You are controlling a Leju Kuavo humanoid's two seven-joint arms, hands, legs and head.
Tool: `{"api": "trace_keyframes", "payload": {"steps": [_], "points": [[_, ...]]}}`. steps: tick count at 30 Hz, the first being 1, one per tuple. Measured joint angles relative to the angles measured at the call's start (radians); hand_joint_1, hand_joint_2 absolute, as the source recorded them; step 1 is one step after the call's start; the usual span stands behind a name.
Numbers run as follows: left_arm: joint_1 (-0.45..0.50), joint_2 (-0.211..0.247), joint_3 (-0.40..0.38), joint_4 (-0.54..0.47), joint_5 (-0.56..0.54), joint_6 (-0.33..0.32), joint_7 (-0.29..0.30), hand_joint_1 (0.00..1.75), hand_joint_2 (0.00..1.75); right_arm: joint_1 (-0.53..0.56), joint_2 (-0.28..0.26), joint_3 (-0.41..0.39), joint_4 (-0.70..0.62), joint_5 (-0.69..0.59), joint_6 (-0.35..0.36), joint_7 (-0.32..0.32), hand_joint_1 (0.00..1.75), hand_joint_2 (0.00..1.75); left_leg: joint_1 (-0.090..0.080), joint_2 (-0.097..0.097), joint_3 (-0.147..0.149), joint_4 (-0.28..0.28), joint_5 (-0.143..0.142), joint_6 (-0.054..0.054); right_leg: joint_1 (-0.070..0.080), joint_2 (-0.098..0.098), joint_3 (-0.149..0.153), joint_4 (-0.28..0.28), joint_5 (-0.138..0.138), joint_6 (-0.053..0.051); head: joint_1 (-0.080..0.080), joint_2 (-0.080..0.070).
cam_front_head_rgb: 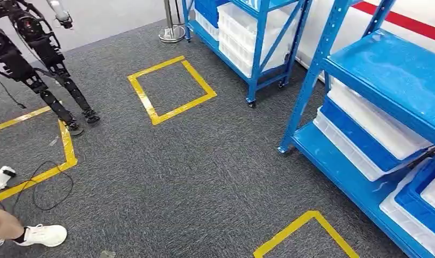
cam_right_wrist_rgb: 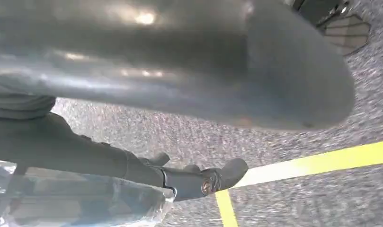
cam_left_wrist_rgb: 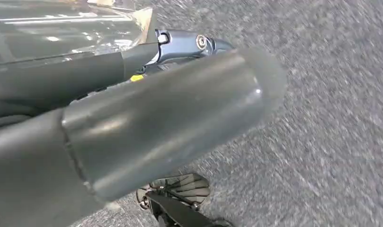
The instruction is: Take the parts from the cabinet and place them on the table.
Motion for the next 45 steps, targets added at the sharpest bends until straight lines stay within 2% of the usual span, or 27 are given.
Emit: {"api": "trace_keyframes", "payload": {"steps": [2, 3, 4, 5, 8, 9, 11, 13, 15, 16, 18, 20, 22, 24, 25, 26, 27, 29, 30, 31, 33, 34, 35, 38, 40, 42, 45], "points": [[0.0, 0.0, 0.0, 0.0, 0.0, 0.0, 0.0, 0.0, 0.0, 0.002, -0.001, 0.0, 0.0, 0.0, 0.0, 0.001, 0.0, 0.0, -0.002, -0.007, 0.045, -0.101, 0.076, 0.015, 0.004, 0.029, 0.002, 0.0, 0.003, -0.002, 0.0, 0.0], [-0.001, 0.0, 0.0, 0.0, 0.0, 0.0, 0.0, 0.0, 0.0, 0.001, -0.001, 0.0, 0.0, 0.0, 0.0, 0.001, 0.0, 0.0, -0.006, -0.027, 0.088, -0.189, 0.122, 0.025, 0.005, 0.042, 0.003, 0.0, 0.004, -0.001, 0.0, 0.0], [-0.001, 0.0, 0.0, 0.0, 0.0, 0.0, 0.0, 0.0, 0.0, 0.001, 0.001, 0.0, 0.0, 0.0, 0.0, 0.001, 0.0, 0.0, -0.008, -0.084, 0.12, -0.259, 0.15, 0.035, 0.001, 0.052, 0.002, -0.001, 0.006, 0.001, 0.0, 0.0], [-0.001, 0.001, 0.0, 0.0, 0.0, 0.0, 0.0, 0.0, 0.0, -0.003, 0.002, 0.0, 0.0, 0.0, 0.0, 0.001, 0.0, 0.0, -0.008, -0.1, 0.127, -0.282, 0.14, 0.041, 0.011, 0.064, -0.002, 0.002, 0.009, 0.007, 0.001, 0.0], [-0.005, 0.003, 0.0, 0.0, 0.0, 0.0, 0.0, 0.0, 0.0, 0.001, 0.003, 0.0, 0.0, 0.0, 0.0, 0.001, 0.0, 0.0, -0.024, -0.066, 0.128, -0.286, 0.144, 0.049, -0.005, 0.097, -0.011, -0.007, 0.023, 0.028, -0.002, 0.0], [-0.007, 0.002, 0.0, 0.0, 0.0, 0.0, 0.0, 0.0, 0.0, 0.003, 0.003, 0.0, 0.0, 0.0, 0.0, 0.001, 0.0, 0.0, -0.025, -0.054, 0.137, -0.307, 0.156, 0.057, 0.003, 0.11, -0.021, -0.016, 0.028, 0.038, 0.0, 0.0], [-0.007, -0.002, 0.0, 0.0, 0.0, 0.0, 0.0, 0.0, 0.0, 0.002, 0.001, 0.0, 0.0, -0.002, 0.0, 0.001, 0.0, 0.0, -0.018, -0.025, 0.147, -0.338, 0.178, 0.06, 0.01, 0.009, -0.048, 0.051, -0.009, 0.025, 0.003, 0.0], [-0.003, -0.002, 0.0, 0.0, 0.0, 0.0, 0.002, 0.0, 0.0, -0.002, 0.001, -0.001, 0.0, -0.002, 0.0, 0.0, 0.0, 0.0, -0.02, 0.014, 0.142, -0.338, 0.181, 0.065, 0.005, -0.023, -0.123, 0.204, -0.082, 0.017, 0.011, 0.0], [-0.001, -0.002, 0.0, 0.001, 0.0, -0.001, 0.003, 0.0, 0.0, 0.0, 0.0, -0.001, 0.0, -0.003, 0.0, 0.0, 0.0, 0.0, -0.021, 0.046, 0.138, -0.337, 0.181, 0.064, 0.0, -0.033, -0.155, 0.293, -0.108, 0.027, 0.012, 0.0], [-0.002, -0.003, 0.0, 0.001, 0.0, -0.001, 0.003, 0.0, 0.0, 0.003, -0.001, -0.001, 0.0, -0.003, 0.0, 0.0, 0.0, 0.0, -0.02, 0.06, 0.136, -0.337, 0.181, 0.063, -0.004, -0.036, -0.136, 0.269, -0.098, 0.037, 0.012, 0.0], [-0.002, -0.006, 0.0, 0.001, 0.0, -0.001, 0.003, 0.0, 0.0, 0.005, -0.005, -0.002, 0.0, -0.003, 0.0, 0.0, 0.0, 0.0, -0.017, 0.087, 0.141, -0.335, 0.177, 0.054, -0.016, -0.066, -0.034, 0.105, -0.046, 0.062, 0.012, 0.0], [-0.001, -0.003, 0.0, 0.001, 0.0, -0.001, 0.003, 0.0, 0.0, -0.002, -0.004, -0.002, 0.0, -0.003, 0.0, -0.002, 0.0, 0.0, -0.03, 0.111, 0.139, -0.319, 0.162, 0.033, -0.013, -0.159, 0.044, -0.021, -0.03, 0.064, 0.018, 0.0], [-0.005, -0.003, 0.001, 0.001, 0.0, 0.0, 0.003, 0.0, 0.0, -0.003, -0.004, -0.002, 0.0, -0.003, 0.0, -0.003, 0.0, 0.0, -0.026, 0.135, 0.147, -0.319, 0.16, 0.024, -0.011, -0.123, 0.036, -0.015, -0.025, 0.045, -0.001, 0.0], [-0.007, -0.005, 0.0, 0.001, 0.0, -0.001, 0.003, 0.0, 0.0, 0.001, -0.005, -0.003, 0.0, -0.003, 0.0, -0.003, 0.0, 0.0, -0.016, 0.156, 0.153, -0.319, 0.154, 0.012, -0.007, -0.096, 0.034, -0.017, -0.022, 0.03, 0.0, 0.0], [-0.008, -0.006, 0.0, 0.001, 0.0, -0.001, 0.003, 0.0, 0.0, 0.003, -0.006, -0.003, 0.0, -0.003, 0.0, -0.003, 0.0, 0.0, -0.006, 0.103, 0.151, -0.305, 0.138, -0.001, -0.018, -0.084, 0.036, -0.02, -0.019, 0.022, -0.002, 0.0], [-0.008, -0.007, 0.0, 0.001, -0.001, -0.001, 0.003, 0.0, 0.0, 0.002, -0.008, -0.004, 0.0, -0.003, 0.0, -0.002, 0.0, 0.0, -0.005, 0.041, 0.133, -0.266, 0.104, -0.001, -0.016, -0.074, 0.035, -0.019, -0.016, 0.017, -0.001, 0.0], [-0.005, -0.008, 0.0, 0.001, -0.001, 0.0, 0.003, 0.0, 0.0, 0.0, -0.007, -0.005, 0.0, -0.003, 0.0, -0.003, 0.0, 0.0, -0.005, 0.012, 0.1, -0.191, 0.059, 0.0, -0.012, -0.061, 0.033, -0.019, -0.013, 0.008, -0.002, 0.0], [0.0, -0.007, 0.001, 0.002, -0.001, 0.0, 0.003, 0.0, 0.0, -0.003, -0.006, -0.005, 0.0, -0.003, 0.0, -0.004, 0.0, 0.0, -0.006, -0.002, 0.025, -0.038, -0.005, 0.003, -0.004, -0.031, 0.029, -0.019, -0.011, 0.004, -0.003, 0.0], [0.001, -0.007, 0.001, 0.003, 0.0, 0.0, 0.003, 0.0, 0.0, -0.001, -0.006, -0.006, 0.0, -0.003, 0.0, -0.004, 0.0, 0.0, -0.006, -0.003, 0.003, -0.001, -0.007, 0.005, -0.001, -0.018, 0.029, -0.019, -0.011, 0.004, -0.003, 0.0], [0.001, -0.008, 0.001, 0.003, 0.0, 0.0, 0.003, 0.0, 0.0, 0.001, -0.006, -0.006, 0.0, -0.003, 0.0, -0.004, 0.0, 0.0, -0.006, -0.003, 0.003, -0.009, 0.014, 0.008, 0.001, -0.005, 0.03, -0.019, -0.011, 0.004, -0.003, 0.0], [0.001, -0.008, 0.001, 0.003, 0.0, 0.0, 0.003, 0.0, 0.0, 0.003, -0.007, -0.007, 0.0, -0.003, 0.0, -0.004, 0.0, 0.0, -0.006, -0.01, 0.055, -0.13, 0.1, 0.018, 0.001, 0.023, 0.034, -0.019, -0.01, 0.004, -0.003, 0.0], [0.001, -0.008, 0.001, 0.003, 0.0, 0.0, 0.003, 0.0, 0.0, 0.002, -0.007, -0.007, 0.0, -0.003, 0.001, -0.004, 0.0, 0.0, -0.005, -0.039, 0.097, -0.22, 0.149, 0.023, 0.001, 0.036, 0.036, -0.019, -0.01, 0.005, -0.004, 0.0], [0.001, -0.008, 0.001, 0.003, 0.0, 0.0, 0.003, 0.0, 0.0, 0.0, -0.006, -0.007, 0.0, -0.003, 0.001, -0.004, 0.0, 0.0, -0.005, -0.093, 0.12, -0.276, 0.16, 0.029, 0.001, 0.046, 0.035, -0.018, -0.008, 0.009, -0.002, 0.0], [0.0, -0.007, 0.001, 0.003, 0.0, 0.0, 0.003, 0.0, 0.0, -0.002, -0.005, -0.007, 0.0, -0.002, 0.001, -0.004, 0.0, 0.0, -0.016, -0.07, 0.126, -0.294, 0.156, 0.03, -0.001, 0.076, 0.018, -0.018, 0.001, 0.025, -0.002, 0.0], [-0.005, -0.009, 0.002, 0.003, 0.0, 0.0, 0.003, 0.0, 0.0, 0.004, -0.005, -0.007, 0.001, -0.001, 0.001, -0.003, 0.0, 0.0, -0.011, -0.044, 0.132, -0.319, 0.175, 0.051, 0.002, 0.08, 0.01, -0.01, 0.003, 0.036, 0.0, 0.0], [-0.006, -0.01, 0.002, 0.003, -0.001, 0.001, 0.003, 0.0, 0.0, 0.002, -0.005, -0.008, 0.001, 0.001, 0.0, -0.001, 0.0, 0.0, -0.016, -0.02, 0.13, -0.324, 0.179, 0.059, 0.007, -0.007, -0.037, 0.068, -0.048, 0.025, 0.006, 0.0], [-0.001, -0.009, 0.003, 0.003, -0.001, 0.001, 0.003, 0.0, 0.0, -0.001, -0.004, -0.008, 0.001, 0.003, 0.001, -0.001, 0.0, 0.0, -0.022, 0.03, 0.125, -0.324, 0.18, 0.061, 0.002, -0.03, -0.135, 0.283, -0.134, 0.024, 0.008, 0.0]]}}
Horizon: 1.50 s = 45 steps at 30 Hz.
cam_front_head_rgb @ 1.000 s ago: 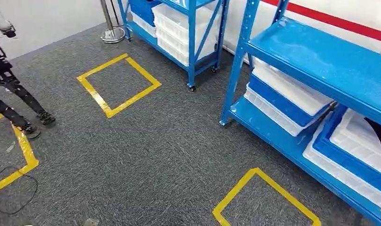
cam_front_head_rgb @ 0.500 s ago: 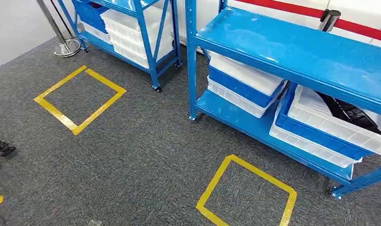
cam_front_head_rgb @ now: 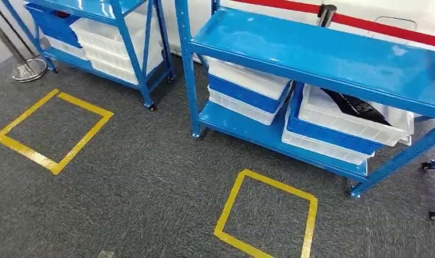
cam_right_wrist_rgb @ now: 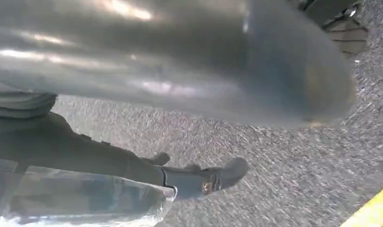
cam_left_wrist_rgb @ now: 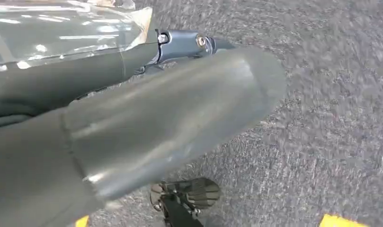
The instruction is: Take the parts from the cabinet and place them on the table.
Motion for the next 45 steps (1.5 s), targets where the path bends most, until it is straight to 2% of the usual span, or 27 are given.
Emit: {"api": "trace_keyframes", "payload": {"steps": [1, 3, 4, 5, 6, 9, 10, 12, 14, 15, 17, 19, 20, 21, 23, 25, 26, 27, 28, 30, 31, 33, 35, 36, 38, 40, 45], "points": [[0.0, 0.0, 0.0, 0.0, 0.0, 0.0, 0.0, 0.0, 0.0, 0.002, 0.0, 0.0, 0.0, 0.0, 0.0, 0.0, 0.0, 0.0, 0.0, 0.015, 0.0, 0.0, 0.0, 0.0, -0.003, -0.003, 0.0, 0.008, 0.004, 0.009, 0.0, 0.0], [0.0, -0.002, 0.0, 0.0, 0.0, 0.0, 0.0, 0.0, 0.0, 0.004, -0.002, 0.0, 0.0, 0.002, 0.0, 0.0, 0.0, 0.0, 0.002, 0.041, 0.001, 0.001, -0.001, -0.002, -0.009, -0.016, 0.073, -0.108, 0.051, 0.032, 0.003, 0.0], [-0.001, -0.002, 0.0, 0.0, 0.0, 0.0, 0.0, 0.0, 0.0, 0.002, -0.003, 0.0, 0.0, 0.003, 0.0, 0.0, 0.0, 0.0, 0.003, 0.053, 0.003, 0.002, -0.003, -0.006, -0.013, -0.04, 0.126, -0.2, 0.079, 0.042, 0.003, 0.0], [-0.001, -0.003, 0.0, 0.0, 0.0, 0.0, 0.0, 0.0, 0.0, 0.0, -0.003, 0.0, 0.0, 0.003, 0.0, 0.0, 0.0, 0.0, 0.001, 0.064, 0.005, 0.006, -0.007, -0.012, -0.016, -0.083, 0.17, -0.273, 0.095, 0.045, 0.005, 0.0], [-0.001, -0.002, 0.0, 0.0, 0.0, 0.0, 0.0, 0.0, 0.0, -0.005, -0.001, 0.0, 0.0, 0.004, 0.0, 0.0, 0.0, 0.0, -0.011, 0.074, -0.001, 0.019, -0.017, -0.024, -0.008, -0.105, 0.185, -0.304, 0.098, 0.037, 0.007, 0.0], [-0.007, -0.002, 0.001, 0.0, 0.0, 0.0, 0.0, 0.0, 0.0, 0.002, -0.002, 0.0, 0.0, 0.006, 0.0, 0.0, 0.0, 0.0, -0.002, 0.103, 0.009, 0.015, -0.013, -0.034, -0.001, -0.065, 0.175, -0.299, 0.103, 0.015, -0.005, 0.0], [-0.008, -0.002, 0.001, 0.0, 0.0, 0.0, 0.001, 0.0, 0.0, 0.002, -0.002, 0.0, 0.0, 0.008, 0.0, 0.0, 0.0, 0.0, 0.004, 0.103, 0.009, 0.018, -0.019, -0.042, -0.01, -0.054, 0.179, -0.303, 0.107, 0.005, -0.005, 0.0], [-0.01, -0.005, 0.0, 0.0, -0.003, -0.001, 0.001, 0.0, 0.0, 0.0, -0.004, 0.0, 0.0, 0.009, 0.0, 0.001, 0.0, 0.0, 0.011, 0.006, -0.018, 0.087, -0.078, -0.053, -0.014, -0.034, 0.176, -0.303, 0.113, -0.009, -0.008, 0.0], [-0.004, -0.004, 0.001, 0.0, -0.003, 0.0, 0.002, 0.0, 0.0, -0.006, -0.003, 0.0, 0.0, 0.009, 0.0, 0.001, 0.0, 0.0, 0.012, -0.024, -0.089, 0.242, -0.157, -0.055, -0.008, -0.008, 0.171, -0.303, 0.116, -0.017, -0.007, 0.0], [-0.003, -0.004, 0.001, 0.0, -0.003, 0.0, 0.003, 0.0, 0.0, -0.006, -0.003, 0.0, 0.0, 0.01, 0.0, 0.001, 0.0, 0.0, 0.012, -0.027, -0.119, 0.303, -0.175, -0.054, -0.004, 0.005, 0.17, -0.303, 0.118, -0.02, -0.007, 0.0], [-0.002, -0.004, 0.001, 0.0, -0.003, 0.0, 0.003, 0.0, 0.0, -0.004, -0.003, 0.0, 0.0, 0.011, 0.0, 0.001, 0.0, 0.0, 0.012, -0.03, -0.123, 0.301, -0.142, -0.049, -0.001, 0.031, 0.17, -0.303, 0.121, -0.022, -0.007, 0.0], [-0.003, -0.004, 0.001, 0.0, -0.003, 0.0, 0.003, 0.0, 0.0, -0.002, -0.003, 0.0, 0.0, 0.011, 0.0, 0.003, 0.0, 0.0, 0.012, -0.044, -0.051, 0.15, -0.051, -0.039, -0.001, 0.059, 0.172, -0.303, 0.123, -0.019, -0.007, 0.0], [-0.003, -0.004, 0.001, 0.0, -0.003, 0.0, 0.003, 0.0, 0.0, -0.003, -0.002, 0.0, 0.0, 0.012, 0.0, 0.003, 0.0, 0.0, 0.014, -0.079, -0.008, 0.066, -0.015, -0.034, -0.002, 0.072, 0.172, -0.303, 0.125, -0.016, -0.008, 0.0], [-0.004, -0.003, 0.001, 0.0, -0.003, 0.0, 0.003, 0.0, 0.0, -0.005, 0.0, 0.0, 0.0, 0.012, 0.0, 0.003, 0.0, 0.0, 0.015, -0.134, 0.005, 0.033, -0.027, -0.031, 0.004, 0.082, 0.167, -0.301, 0.128, -0.009, -0.006, 0.0], [-0.003, -0.003, 0.001, 0.0, -0.003, 0.0, 0.003, 0.0, 0.0, -0.009, 0.0, 0.0, 0.0, 0.016, 0.0, 0.003, 0.0, 0.0, 0.006, -0.11, 0.003, 0.028, -0.025, -0.03, -0.002, 0.102, 0.157, -0.301, 0.135, 0.002, -0.008, 0.0], [-0.006, -0.003, 0.001, 0.0, -0.002, 0.0, 0.003, 0.0, 0.0, -0.003, 0.0, 0.0, 0.0, 0.018, 0.0, 0.003, 0.0, 0.0, -0.001, -0.085, 0.008, 0.015, -0.014, -0.016, -0.004, 0.126, 0.141, -0.31, 0.146, 0.018, -0.008, 0.0], [-0.008, -0.006, 0.001, 0.0, -0.002, 0.0, 0.003, 0.0, 0.0, -0.003, -0.003, 0.0, 0.0, 0.018, 0.0, 0.003, 0.0, 0.0, 0.01, -0.067, 0.01, 0.0, 0.001, -0.009, 0.0, 0.106, 0.138, -0.293, 0.139, 0.017, -0.005, 0.0], [-0.008, -0.006, 0.001, 0.0, -0.002, 0.0, 0.003, 0.0, 0.0, -0.003, -0.001, 0.0, 0.0, 0.018, 0.0, 0.003, 0.0, 0.0, 0.005, -0.058, 0.008, -0.005, 0.003, -0.006, 0.006, 0.055, 0.116, -0.258, 0.112, 0.01, -0.004, 0.0], [-0.007, -0.005, 0.002, 0.0, -0.002, 0.0, 0.003, 0.0, 0.0, -0.005, 0.0, 0.0, 0.0, 0.018, 0.0, 0.004, 0.0, 0.0, 0.004, -0.041, 0.006, -0.005, 0.006, 0.002, 0.006, 0.028, 0.082, -0.191, 0.076, 0.002, 0.005, 0.0], [-0.002, -0.005, 0.002, 0.0, -0.002, 0.001, 0.004, 0.0, 0.0, -0.008, -0.001, 0.0, 0.0, 0.019, 0.0, 0.003, 0.0, 0.0, -0.002, -0.01, -0.001, -0.005, 0.006, 0.001, 0.004, 0.005, 0.016, -0.039, 0.01, -0.003, 0.004, 0.0], [-0.003, -0.005, 0.002, 0.0, -0.002, 0.003, 0.004, 0.0, 0.0, -0.007, -0.001, 0.0, 0.0, 0.02, -0.001, 0.0, 0.0, 0.0, -0.002, 0.002, -0.003, -0.005, 0.006, 0.001, 0.004, 0.0, 0.006, -0.006, 0.002, 0.002, 0.008, 0.0], [-0.003, -0.005, 0.002, 0.0, -0.002, 0.007, 0.004, 0.0, 0.0, -0.003, -0.002, 0.0, 0.0, 0.023, -0.005, -0.006, 0.0, 0.0, -0.002, 0.015, -0.006, -0.004, 0.008, -0.002, 0.0, -0.006, 0.061, -0.075, 0.03, 0.019, 0.008, 0.0], [-0.005, -0.007, 0.002, 0.0, -0.003, 0.01, 0.003, 0.0, 0.0, -0.002, -0.004, 0.0, 0.0, 0.03, -0.008, -0.016, 0.0, 0.0, -0.001, 0.023, -0.004, -0.002, 0.009, -0.006, -0.009, -0.019, 0.173, -0.253, 0.083, 0.035, 0.007, 0.0], [-0.006, -0.008, 0.002, 0.0, -0.003, 0.011, 0.003, 0.0, 0.0, -0.004, -0.004, 0.0, 0.0, 0.032, -0.011, -0.021, 0.0, 0.0, -0.008, 0.026, -0.007, 0.002, 0.007, -0.015, -0.007, -0.032, 0.205, -0.318, 0.084, 0.029, 0.009, 0.0], [-0.011, -0.008, 0.002, 0.0, -0.003, 0.012, 0.001, 0.0, 0.0, -0.003, -0.004, 0.0, 0.0, 0.036, -0.017, -0.024, 0.0, 0.0, -0.009, 0.027, -0.007, 0.004, 0.008, -0.025, -0.003, -0.026, 0.208, -0.32, 0.093, 0.016, -0.001, 0.0], [-0.013, -0.007, 0.002, 0.0, -0.003, 0.012, 0.0, 0.0, 0.0, 0.0, -0.002, 0.0, 0.0, 0.036, -0.018, -0.024, 0.0, 0.0, -0.004, 0.021, -0.011, 0.007, 0.008, -0.008, -0.005, -0.026, 0.211, -0.322, 0.093, 0.015, 0.0, 0.0], [-0.015, -0.008, 0.002, 0.0, -0.006, 0.009, -0.003, 0.0, 0.0, 0.0, -0.001, 0.0, 0.0, 0.039, -0.018, -0.024, 0.0, 0.0, 0.005, 0.02, -0.01, 0.005, 0.012, -0.015, 0.004, -0.026, 0.21, -0.321, 0.095, 0.008, 0.0, 0.0]]}}
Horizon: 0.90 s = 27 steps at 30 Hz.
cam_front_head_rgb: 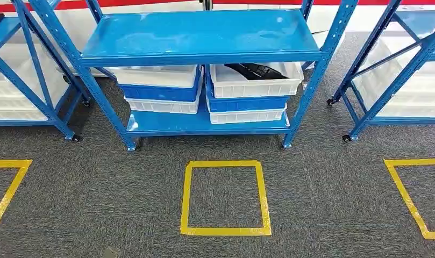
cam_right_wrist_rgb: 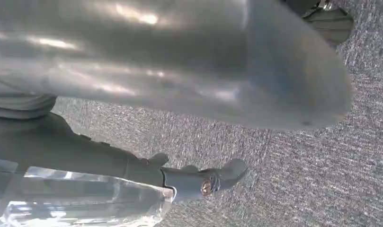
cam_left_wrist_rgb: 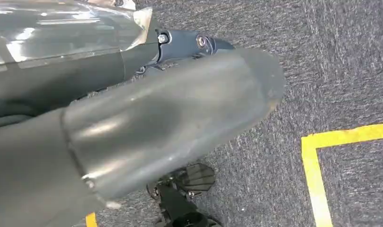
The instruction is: Take the parts from the cabinet and place them on the table.
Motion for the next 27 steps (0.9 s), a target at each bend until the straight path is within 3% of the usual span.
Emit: {"api": "trace_keyframes", "payload": {"steps": [7, 10, 27], "points": [[0.0, 0.0, 0.0, 0.0, 0.0, -0.012, -0.01, 0.0, 0.0, 0.0, 0.002, 0.0, 0.0, 0.002, 0.0, 0.003, 0.0, 0.0, 0.002, -0.001, 0.0, -0.004, 0.004, -0.007, 0.003, -0.001, 0.0, 0.001, 0.0, 0.0, 0.0, 0.0], [0.0, 0.0, 0.0, 0.0, 0.0, -0.012, -0.011, 0.0, 0.0, 0.0, 0.002, 0.0, 0.0, 0.002, 0.0, 0.003, 0.0, 0.0, 0.002, -0.001, 0.0, -0.004, 0.004, -0.02, 0.003, -0.001, -0.001, 0.001, 0.0, -0.001, 0.0, 0.0], [0.0, 0.007, 0.006, 0.0, 0.021, -0.027, -0.036, 0.0, 0.0, 0.001, 0.008, 0.0, 0.0, 0.008, 0.001, 0.008, 0.0, 0.0, -0.01, -0.001, 0.0, -0.003, 0.003, -0.021, -0.006, -0.002, -0.002, 0.001, 0.003, -0.002, 0.001, 0.0]]}}
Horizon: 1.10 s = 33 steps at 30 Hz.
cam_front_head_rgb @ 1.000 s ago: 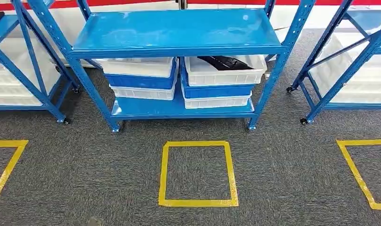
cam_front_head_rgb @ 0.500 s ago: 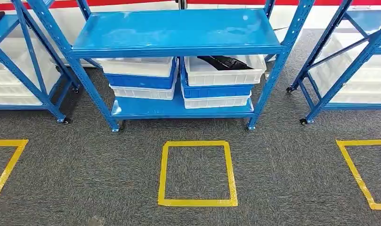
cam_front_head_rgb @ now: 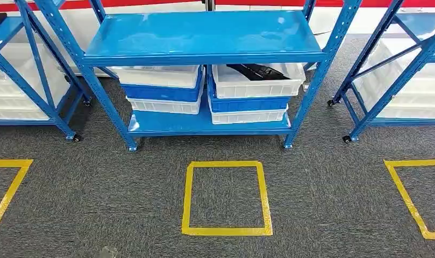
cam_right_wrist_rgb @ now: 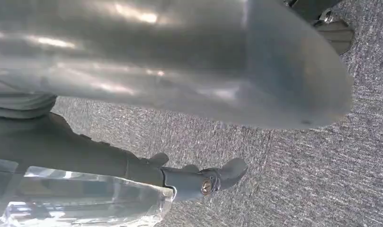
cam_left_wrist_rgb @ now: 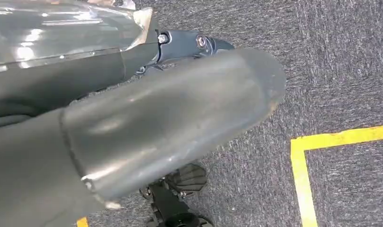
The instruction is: Take the parts from the cabinet and place them on the table.
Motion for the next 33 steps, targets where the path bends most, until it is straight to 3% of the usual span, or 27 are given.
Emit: {"api": "trace_keyframes", "payload": {"steps": [10, 11, 12, 13, 14, 15, 16, 18, 19, 20, 21, 23, 24, 25, 26, 29, 30, 31, 33], "points": [[0.0, 0.0, 0.016, 0.0, 0.013, 0.013, -0.013, 0.0, 0.0, 0.0, 0.001, 0.0, 0.0, 0.006, 0.0, 0.002, 0.0, 0.0, 0.0, 0.0, 0.0, 0.0, 0.0, 0.0, 0.0, 0.0, 0.0, 0.0, 0.0, 0.0, 0.0, 0.0], [0.0, 0.0, 0.017, 0.0, 0.013, 0.016, -0.014, 0.0, 0.0, 0.0, 0.001, 0.0, 0.0, 0.006, 0.0, 0.003, 0.0, 0.0, -0.001, 0.0, -0.002, 0.004, -0.002, 0.001, -0.007, 0.0, 0.002, -0.005, 0.003, 0.003, 0.0, 0.0], [-0.001, 0.004, 0.018, 0.0, 0.013, 0.017, -0.015, 0.0, 0.0, 0.0, 0.006, 0.0, 0.0, 0.007, 0.0, 0.003, 0.0, 0.0, -0.004, -0.002, -0.004, 0.004, -0.001, 0.011, -0.014, -0.003, 0.003, -0.01, 0.008, 0.01, 0.0, 0.0], [-0.002, 0.003, 0.018, 0.0, 0.013, 0.018, -0.016, 0.0, 0.0, -0.002, 0.005, 0.0, 0.0, 0.007, -0.001, 0.005, 0.0, 0.0, -0.004, -0.001, 0.002, -0.014, 0.005, 0.024, -0.01, -0.003, 0.011, -0.023, 0.013, 0.014, -0.005, 0.0], [-0.003, 0.003, 0.018, -0.001, 0.013, 0.02, -0.016, 0.0, 0.0, -0.002, 0.006, 0.0, 0.0, 0.01, -0.001, 0.007, 0.0, 0.0, 0.016, 0.0, 0.025, -0.056, 0.029, 0.031, 0.003, -0.003, 0.008, -0.02, 0.009, 0.013, -0.005, 0.0], [-0.005, 0.001, 0.018, -0.001, 0.013, 0.022, -0.017, 0.0, 0.0, -0.002, 0.003, 0.0, 0.0, 0.011, -0.001, 0.007, 0.0, 0.0, 0.011, 0.0, 0.034, -0.073, 0.034, 0.03, 0.0, 0.0, -0.005, 0.003, -0.005, 0.011, 0.0, 0.0], [-0.006, 0.0, 0.018, -0.001, 0.013, 0.025, -0.017, 0.0, 0.0, -0.003, 0.005, 0.0, 0.0, 0.013, -0.001, 0.009, 0.0, 0.0, 0.014, 0.001, 0.032, -0.074, 0.039, 0.037, -0.002, 0.004, -0.034, 0.063, -0.037, 0.003, 0.002, 0.0], [-0.005, -0.001, 0.018, -0.001, 0.013, 0.028, -0.017, 0.0, 0.0, 0.0, 0.003, 0.0, 0.0, 0.014, -0.001, 0.01, 0.0, 0.0, 0.014, 0.0, 0.029, -0.074, 0.039, 0.036, -0.011, 0.007, -0.111, 0.215, -0.093, 0.001, 0.002, 0.0], [-0.004, -0.002, 0.018, -0.001, 0.013, 0.029, -0.018, 0.0, 0.0, 0.003, 0.002, 0.0, 0.0, 0.014, -0.001, 0.011, 0.0, 0.0, 0.014, 0.0, 0.028, -0.072, 0.038, 0.034, -0.016, 0.007, -0.14, 0.267, -0.101, 0.01, 0.002, 0.0], [-0.003, -0.003, 0.018, -0.001, 0.013, 0.03, -0.018, 0.0, 0.0, 0.005, 0.0, 0.0, 0.0, 0.015, -0.001, 0.012, 0.0, 0.0, 0.018, -0.001, 0.028, -0.072, 0.037, 0.027, -0.023, 0.007, -0.14, 0.261, -0.089, 0.023, 0.004, 0.0], [-0.003, -0.003, 0.018, -0.001, 0.013, 0.03, -0.018, 0.0, 0.0, 0.006, 0.0, 0.0, 0.0, 0.015, -0.001, 0.012, 0.0, 0.0, 0.022, -0.002, 0.028, -0.068, 0.035, 0.019, -0.031, 0.007, -0.119, 0.211, -0.06, 0.04, 0.003, 0.0], [-0.002, -0.005, 0.018, -0.001, 0.013, 0.031, -0.018, 0.0, 0.0, 0.005, -0.001, 0.0, 0.0, 0.016, -0.001, 0.012, 0.0, 0.0, 0.035, -0.002, 0.021, -0.037, 0.017, -0.009, -0.052, -0.001, -0.038, 0.047, 0.01, 0.08, 0.003, 0.0], [-0.003, 0.001, 0.019, -0.001, 0.013, 0.032, -0.019, 0.0, 0.0, 0.004, 0.005, 0.0, 0.0, 0.016, -0.001, 0.012, 0.0, 0.0, 0.032, 0.0, 0.01, -0.009, 0.003, -0.027, -0.055, -0.009, -0.038, 0.036, -0.003, 0.084, 0.009, 0.0], [-0.005, 0.004, 0.021, -0.002, 0.013, 0.034, -0.019, 0.0, 0.0, 0.005, 0.008, 0.0, 0.0, 0.016, 0.0, 0.012, 0.0, 0.0, 0.032, 0.0, -0.003, 0.017, -0.016, -0.039, -0.048, 0.005, -0.036, 0.039, -0.006, 0.062, 0.013, 0.0], [-0.006, 0.002, 0.022, -0.002, 0.013, 0.034, -0.021, 0.0, 0.0, 0.004, 0.009, 0.0, 0.0, 0.016, -0.001, 0.012, 0.0, 0.0, 0.03, 0.0, -0.003, 0.018, -0.018, -0.042, -0.048, 0.006, -0.04, 0.054, -0.013, 0.037, 0.001, 0.0], [-0.006, -0.001, 0.022, -0.002, 0.013, 0.035, -0.022, 0.0, 0.0, 0.006, 0.007, 0.0, 0.0, 0.016, -0.001, 0.012, 0.0, 0.0, 0.05, -0.002, 0.0, 0.022, -0.023, -0.046, -0.038, 0.015, -0.04, 0.057, -0.014, 0.013, -0.006, 0.0], [-0.007, -0.001, 0.023, -0.002, 0.013, 0.035, -0.022, 0.0, 0.0, 0.006, 0.006, 0.0, 0.0, 0.017, -0.001, 0.012, 0.0, 0.0, 0.051, -0.017, -0.011, 0.049, -0.047, -0.043, -0.037, 0.015, -0.039, 0.056, -0.014, 0.007, -0.011, 0.0], [-0.007, -0.003, 0.023, -0.002, 0.012, 0.035, -0.023, 0.0, 0.0, 0.005, 0.005, 0.0, 0.0, 0.017, -0.001, 0.011, 0.0, 0.0, 0.049, -0.028, -0.04, 0.106, -0.081, -0.041, -0.033, 0.017, -0.039, 0.056, -0.014, 0.007, -0.013, 0.0], [-0.005, -0.003, 0.023, -0.002, 0.012, 0.035, -0.023, 0.0, 0.0, 0.003, 0.005, 0.0, 0.0, 0.018, -0.001, 0.011, 0.0, 0.0, 0.041, -0.039, -0.133, 0.28, -0.15, -0.035, -0.021, 0.021, -0.039, 0.057, -0.017, 0.003, -0.017, 0.0]]}}
